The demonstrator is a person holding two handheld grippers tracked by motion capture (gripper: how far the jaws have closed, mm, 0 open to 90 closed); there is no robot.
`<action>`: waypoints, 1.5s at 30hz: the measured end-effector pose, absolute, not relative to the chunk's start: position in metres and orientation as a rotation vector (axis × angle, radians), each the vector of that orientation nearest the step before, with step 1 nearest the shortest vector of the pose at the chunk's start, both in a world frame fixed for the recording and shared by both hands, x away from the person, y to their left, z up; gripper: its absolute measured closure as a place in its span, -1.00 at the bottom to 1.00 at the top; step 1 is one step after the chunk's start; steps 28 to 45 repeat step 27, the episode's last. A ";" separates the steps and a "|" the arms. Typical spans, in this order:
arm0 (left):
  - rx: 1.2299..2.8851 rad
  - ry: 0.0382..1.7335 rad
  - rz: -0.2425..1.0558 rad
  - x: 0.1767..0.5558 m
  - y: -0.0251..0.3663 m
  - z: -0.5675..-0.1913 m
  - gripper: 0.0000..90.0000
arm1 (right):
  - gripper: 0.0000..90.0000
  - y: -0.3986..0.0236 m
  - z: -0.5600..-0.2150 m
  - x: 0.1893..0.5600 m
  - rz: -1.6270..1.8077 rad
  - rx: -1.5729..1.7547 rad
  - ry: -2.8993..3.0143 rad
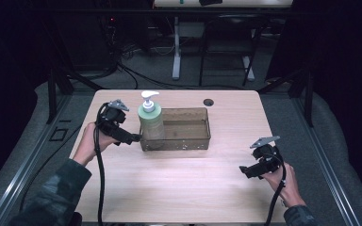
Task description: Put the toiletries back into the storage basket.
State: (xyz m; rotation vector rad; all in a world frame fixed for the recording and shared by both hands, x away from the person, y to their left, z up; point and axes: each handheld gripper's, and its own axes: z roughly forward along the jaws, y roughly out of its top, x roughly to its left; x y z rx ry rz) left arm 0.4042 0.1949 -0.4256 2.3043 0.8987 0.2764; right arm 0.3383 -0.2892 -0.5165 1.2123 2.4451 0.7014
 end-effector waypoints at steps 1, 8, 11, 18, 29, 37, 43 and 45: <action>2.309 0.904 0.269 0.403 0.196 -0.431 -1.00 | -0.98 -0.289 -0.516 0.338 0.702 1.212 2.446; 2.285 0.956 0.242 0.398 0.200 -0.460 -1.00 | -0.98 -0.289 -0.517 0.338 0.701 1.213 2.448; 2.282 0.971 0.226 0.398 0.202 -0.471 -1.00 | -0.98 -0.289 -0.517 0.338 0.703 1.214 2.447; 2.303 0.988 0.228 0.396 0.201 -0.487 -1.00 | -0.98 -0.291 -0.515 0.338 0.715 1.218 2.435; 2.311 0.996 0.217 0.394 0.200 -0.506 -1.00 | -1.00 -0.291 -0.517 0.338 0.709 1.215 2.440; 2.311 0.996 0.217 0.394 0.200 -0.506 -1.00 | -1.00 -0.291 -0.517 0.338 0.709 1.215 2.440; 2.311 0.996 0.217 0.394 0.200 -0.506 -1.00 | -1.00 -0.291 -0.517 0.338 0.709 1.215 2.440; 2.311 0.996 0.217 0.394 0.200 -0.506 -1.00 | -1.00 -0.291 -0.517 0.338 0.709 1.215 2.440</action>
